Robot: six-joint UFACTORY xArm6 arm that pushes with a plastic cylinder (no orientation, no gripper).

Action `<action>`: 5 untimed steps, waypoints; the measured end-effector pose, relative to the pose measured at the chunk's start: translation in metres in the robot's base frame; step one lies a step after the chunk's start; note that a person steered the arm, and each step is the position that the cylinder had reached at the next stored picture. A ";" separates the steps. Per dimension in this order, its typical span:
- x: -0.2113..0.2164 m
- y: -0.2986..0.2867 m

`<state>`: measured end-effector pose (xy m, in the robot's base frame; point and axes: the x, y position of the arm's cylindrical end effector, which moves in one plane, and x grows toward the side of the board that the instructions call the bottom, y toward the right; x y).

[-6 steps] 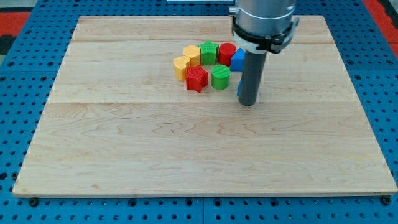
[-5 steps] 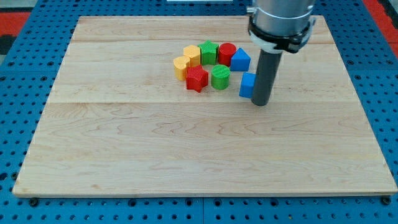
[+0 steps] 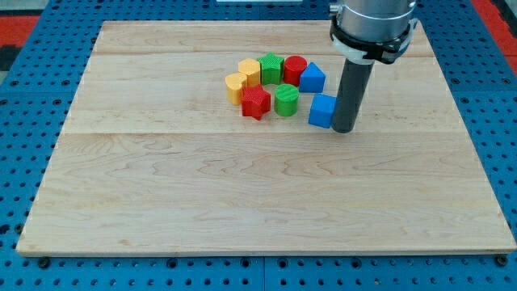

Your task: Push the blue cube towards green circle

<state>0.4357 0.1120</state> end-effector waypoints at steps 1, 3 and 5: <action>0.000 -0.004; -0.002 -0.010; 0.000 -0.012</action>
